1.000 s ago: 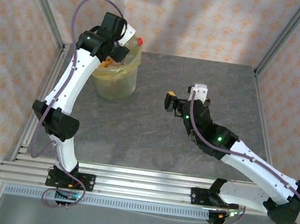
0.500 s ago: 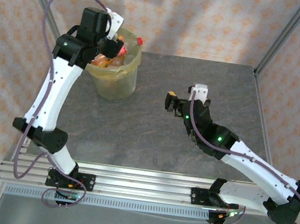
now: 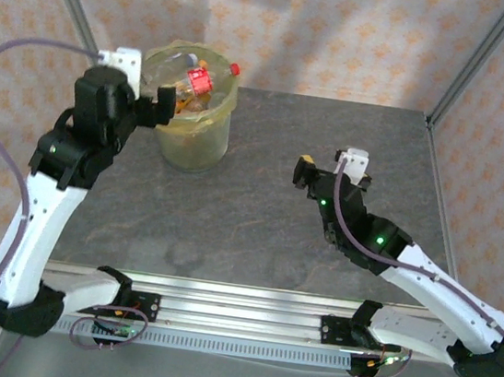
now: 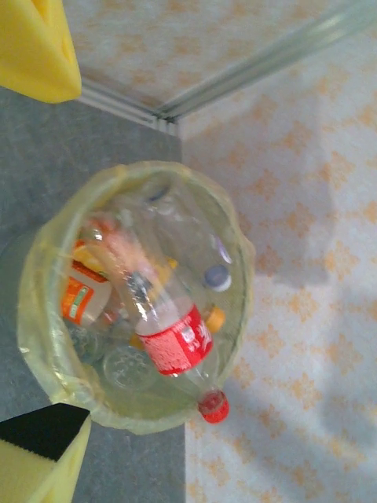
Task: Put the plastic bottles in the bin
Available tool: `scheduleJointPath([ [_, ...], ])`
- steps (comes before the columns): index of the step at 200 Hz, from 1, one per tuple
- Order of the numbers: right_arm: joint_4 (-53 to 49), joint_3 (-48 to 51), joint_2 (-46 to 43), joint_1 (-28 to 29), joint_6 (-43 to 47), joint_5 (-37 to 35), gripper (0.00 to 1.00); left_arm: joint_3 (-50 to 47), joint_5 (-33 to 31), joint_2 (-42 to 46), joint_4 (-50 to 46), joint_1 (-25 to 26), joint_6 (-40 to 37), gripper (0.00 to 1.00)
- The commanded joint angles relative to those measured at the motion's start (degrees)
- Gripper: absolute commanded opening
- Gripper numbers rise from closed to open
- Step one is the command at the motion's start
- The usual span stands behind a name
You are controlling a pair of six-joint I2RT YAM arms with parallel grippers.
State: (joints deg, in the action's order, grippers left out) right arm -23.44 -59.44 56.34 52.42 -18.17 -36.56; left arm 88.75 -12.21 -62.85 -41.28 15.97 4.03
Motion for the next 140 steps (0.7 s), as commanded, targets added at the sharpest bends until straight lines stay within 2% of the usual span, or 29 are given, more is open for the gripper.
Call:
scheduleJointPath([
  [1,-5.4,1.6,-1.9,-0.4,-4.4,-6.6,0.99,-10.8,-6.0,6.1,5.5,-0.5,12.1,1.0],
  [40,-10.2,5.7,-6.5,-0.9,-8.6,-14.3,0.99,-26.3,-15.7,17.5,4.6,-0.6,20.0,1.0],
  [86,-3.8,16.1,-12.8,-1.7,-7.6,-21.2,0.99,-41.6,-24.2,27.1,5.5,-0.5,28.7,1.0],
  [104,-2.0,18.7,-13.2,-2.3,-6.3,-22.5,0.99,-46.5,-26.9,30.0,8.4,-0.5,29.9,1.0],
  [140,0.9,21.9,-12.4,-5.1,-4.4,-22.1,0.99,-55.2,-28.3,32.6,17.8,-0.6,28.8,1.0],
])
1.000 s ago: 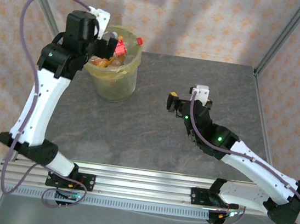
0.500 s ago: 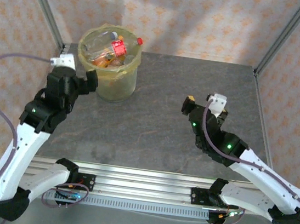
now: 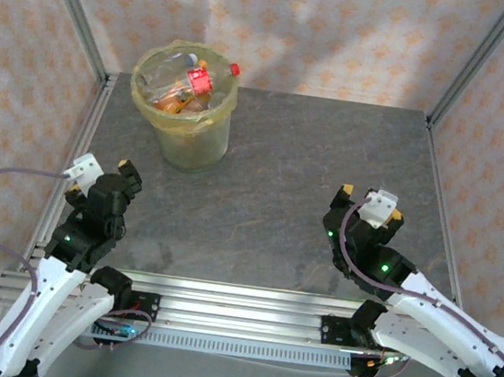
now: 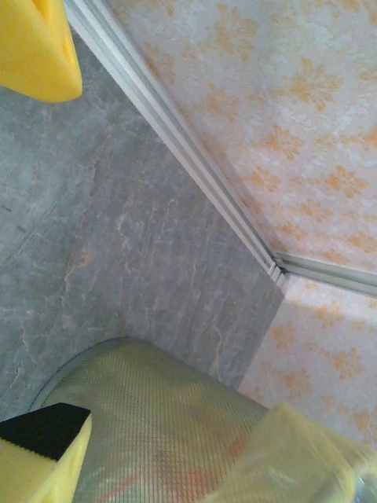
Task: Put the plastic bottles in the bin
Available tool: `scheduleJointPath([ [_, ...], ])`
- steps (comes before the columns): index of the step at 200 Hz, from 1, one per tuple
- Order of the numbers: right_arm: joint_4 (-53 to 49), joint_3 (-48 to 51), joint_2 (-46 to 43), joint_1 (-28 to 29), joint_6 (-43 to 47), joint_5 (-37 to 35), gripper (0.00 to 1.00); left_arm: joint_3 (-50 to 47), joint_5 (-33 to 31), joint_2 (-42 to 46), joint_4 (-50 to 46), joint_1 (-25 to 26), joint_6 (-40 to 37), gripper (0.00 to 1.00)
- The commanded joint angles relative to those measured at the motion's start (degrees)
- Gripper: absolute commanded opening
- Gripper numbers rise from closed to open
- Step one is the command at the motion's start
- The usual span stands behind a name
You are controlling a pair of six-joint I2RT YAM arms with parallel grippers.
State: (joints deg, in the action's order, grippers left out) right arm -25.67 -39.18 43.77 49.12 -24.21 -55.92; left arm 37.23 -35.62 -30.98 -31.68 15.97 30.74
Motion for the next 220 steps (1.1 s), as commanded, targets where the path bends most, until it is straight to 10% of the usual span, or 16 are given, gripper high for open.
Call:
scheduleJointPath([
  [1,3.1,1.8,0.2,-1.9,1.7,-2.5,0.99,-3.8,-5.0,0.8,8.4,-0.5,2.2,1.0],
  [66,14.0,9.2,1.3,-16.4,3.4,14.0,0.99,-5.3,-10.9,-7.1,12.3,-1.5,0.9,1.0],
  [220,42.2,15.4,13.0,-32.9,20.7,29.9,0.99,-19.2,7.0,-16.9,47.2,-16.0,-12.4,1.0],
])
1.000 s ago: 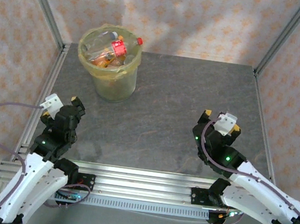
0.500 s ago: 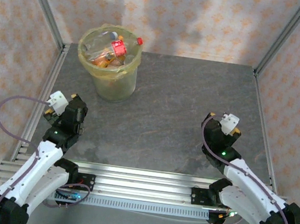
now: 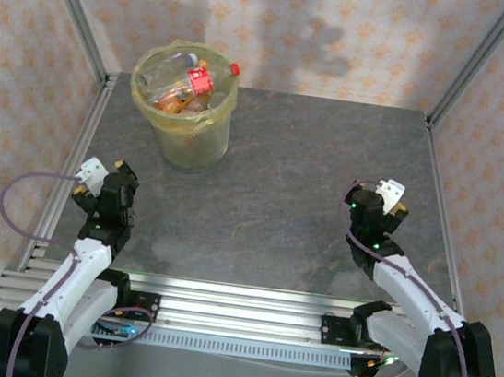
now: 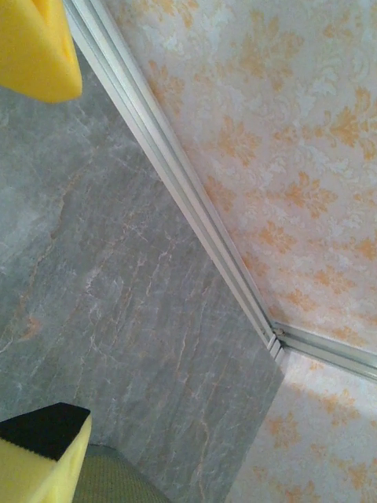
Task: Put the plastic bottles in the bin
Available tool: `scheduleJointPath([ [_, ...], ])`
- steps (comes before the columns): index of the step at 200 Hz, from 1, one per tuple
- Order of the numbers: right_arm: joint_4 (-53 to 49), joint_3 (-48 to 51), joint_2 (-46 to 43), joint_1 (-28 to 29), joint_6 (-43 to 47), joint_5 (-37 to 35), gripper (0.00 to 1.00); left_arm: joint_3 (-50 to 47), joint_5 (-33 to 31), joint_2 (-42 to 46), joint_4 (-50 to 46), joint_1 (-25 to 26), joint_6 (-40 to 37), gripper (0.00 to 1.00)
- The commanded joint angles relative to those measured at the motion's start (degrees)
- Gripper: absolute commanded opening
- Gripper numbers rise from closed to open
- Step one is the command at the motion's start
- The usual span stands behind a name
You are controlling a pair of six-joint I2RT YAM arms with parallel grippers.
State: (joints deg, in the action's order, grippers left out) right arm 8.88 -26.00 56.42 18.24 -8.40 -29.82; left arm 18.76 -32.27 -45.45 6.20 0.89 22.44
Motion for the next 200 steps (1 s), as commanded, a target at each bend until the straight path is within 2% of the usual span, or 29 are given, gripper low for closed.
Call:
scheduleJointPath([
  [1,8.0,2.3,0.4,-2.1,5.1,3.8,0.99,-0.7,3.7,-2.6,9.5,-0.9,-4.3,1.0],
  [73,16.9,6.6,4.9,-6.9,6.0,8.9,0.99,-1.8,8.9,-7.9,19.0,-0.9,-9.8,1.0],
  [141,27.0,5.7,15.2,-9.3,9.0,16.4,0.99,-3.1,14.4,-13.2,27.4,-0.9,-14.5,1.0],
  [200,27.3,2.9,20.3,-10.6,12.5,20.2,0.99,-3.0,19.0,-21.2,34.5,-0.9,-15.4,1.0],
])
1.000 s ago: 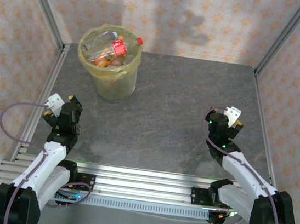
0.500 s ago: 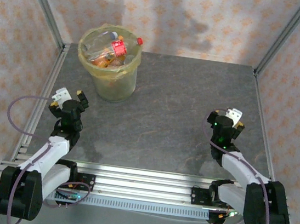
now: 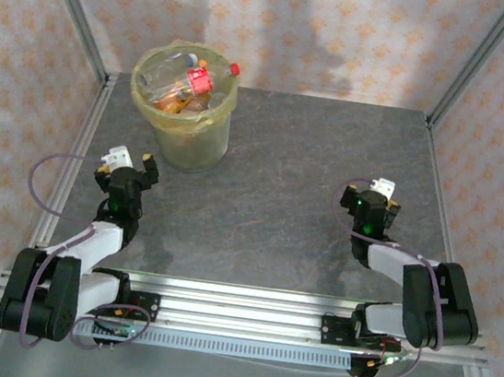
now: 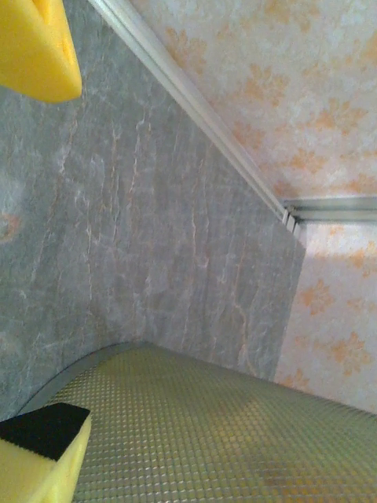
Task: Put the plastic bottles in the bin
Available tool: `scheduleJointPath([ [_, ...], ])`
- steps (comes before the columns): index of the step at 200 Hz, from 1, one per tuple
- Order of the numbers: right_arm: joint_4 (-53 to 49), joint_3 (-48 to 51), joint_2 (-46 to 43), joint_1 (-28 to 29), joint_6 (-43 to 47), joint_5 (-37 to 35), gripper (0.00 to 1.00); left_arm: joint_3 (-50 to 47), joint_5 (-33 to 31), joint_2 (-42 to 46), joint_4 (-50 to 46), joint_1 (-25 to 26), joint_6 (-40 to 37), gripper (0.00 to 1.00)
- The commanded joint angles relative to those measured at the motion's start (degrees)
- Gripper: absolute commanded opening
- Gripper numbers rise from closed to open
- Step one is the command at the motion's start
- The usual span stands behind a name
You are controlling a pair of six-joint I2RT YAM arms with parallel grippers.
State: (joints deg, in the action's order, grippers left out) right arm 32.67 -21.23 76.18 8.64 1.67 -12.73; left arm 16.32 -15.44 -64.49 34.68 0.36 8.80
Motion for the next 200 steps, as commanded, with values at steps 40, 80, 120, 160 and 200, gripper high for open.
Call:
scheduleJointPath([
  [40,10.8,0.8,2.3,-4.6,2.6,8.9,0.99,-0.2,3.8,-6.2,9.5,-0.4,-3.2,1.0],
  [80,16.9,1.7,7.2,-6.6,1.4,11.0,0.99,1.4,6.5,-11.6,11.4,-0.4,-4.5,1.0],
  [120,17.4,0.3,10.4,-6.7,1.4,11.2,0.99,3.4,9.7,-19.6,14.7,-0.2,-6.0,1.0],
  [160,14.4,-1.4,10.8,-7.0,2.4,13.6,0.99,7.0,12.1,-21.1,9.8,0.6,-8.2,1.0],
  [200,13.6,-1.7,10.8,-9.1,2.2,20.9,0.99,7.7,12.5,-21.2,8.7,0.8,-8.6,1.0],
])
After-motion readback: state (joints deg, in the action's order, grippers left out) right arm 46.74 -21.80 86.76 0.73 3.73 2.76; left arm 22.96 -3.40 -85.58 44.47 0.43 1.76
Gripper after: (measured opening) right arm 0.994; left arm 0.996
